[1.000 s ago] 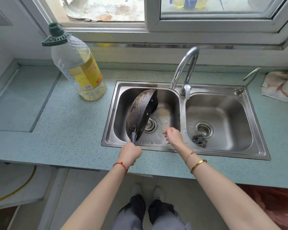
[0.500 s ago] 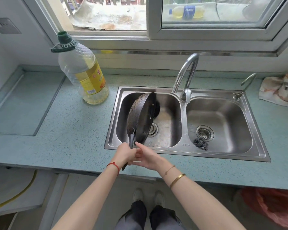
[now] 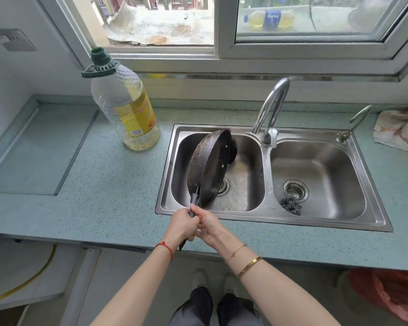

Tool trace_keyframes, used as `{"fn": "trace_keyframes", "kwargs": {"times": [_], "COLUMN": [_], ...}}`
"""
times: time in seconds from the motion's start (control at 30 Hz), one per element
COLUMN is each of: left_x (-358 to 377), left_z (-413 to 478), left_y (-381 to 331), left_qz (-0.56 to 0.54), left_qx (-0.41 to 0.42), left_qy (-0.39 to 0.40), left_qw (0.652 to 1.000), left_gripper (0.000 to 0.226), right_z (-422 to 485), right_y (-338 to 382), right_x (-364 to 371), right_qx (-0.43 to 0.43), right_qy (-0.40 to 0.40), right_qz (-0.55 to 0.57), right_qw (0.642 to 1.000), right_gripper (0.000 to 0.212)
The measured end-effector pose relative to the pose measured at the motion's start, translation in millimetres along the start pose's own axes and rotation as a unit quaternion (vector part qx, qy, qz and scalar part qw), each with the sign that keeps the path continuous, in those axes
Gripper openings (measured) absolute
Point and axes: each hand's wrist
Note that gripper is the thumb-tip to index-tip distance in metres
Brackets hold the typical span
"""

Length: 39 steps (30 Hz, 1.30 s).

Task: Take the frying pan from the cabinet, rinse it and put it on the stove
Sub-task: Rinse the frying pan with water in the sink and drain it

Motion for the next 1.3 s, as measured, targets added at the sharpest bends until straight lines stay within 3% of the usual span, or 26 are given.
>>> {"fn": "trace_keyframes", "kwargs": {"times": [0.13,0.53,0.87,1.1,1.3], "left_x": [-3.4,-11.8,-6.0,-18.8,-13.8], "left_z": [-1.0,-25.7,-47.0,-49.7,-54.5], "left_y": [3.6,17.3,33.7,31.2,22.7], "left_qz": [-0.034,-0.144,-0.276,-0.322,-0.324], "left_qx": [0.008,0.028,0.065,0.068,0.067], "left_qy": [0.018,0.094,0.174,0.220,0.210], "left_qw": [0.999,0.985,0.943,0.918,0.920], "left_gripper": [0.023,0.019,0.023,0.025,0.019], "right_z": [-3.8,-23.1,-37.2,-36.8,-34.6], "right_y": [-1.1,-13.1,-18.7,-4.2,3.1], "right_x": [0.8,3.8,0.9,9.2,12.7], "right_qx": [-0.028,-0.128,-0.213,-0.206,-0.177], "right_qy": [0.004,0.025,0.002,0.050,0.020], "right_qz": [-0.015,-0.069,-0.159,-0.148,-0.169], "right_qw": [0.999,0.989,0.964,0.966,0.969], "right_gripper": [0.029,0.021,0.042,0.027,0.027]}}
Point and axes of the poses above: each hand's wrist, its own z-axis towards the middle knuckle, its own x-axis out of the palm, y = z × x, and after that the axes turned 12 degrees about -x, right-handed
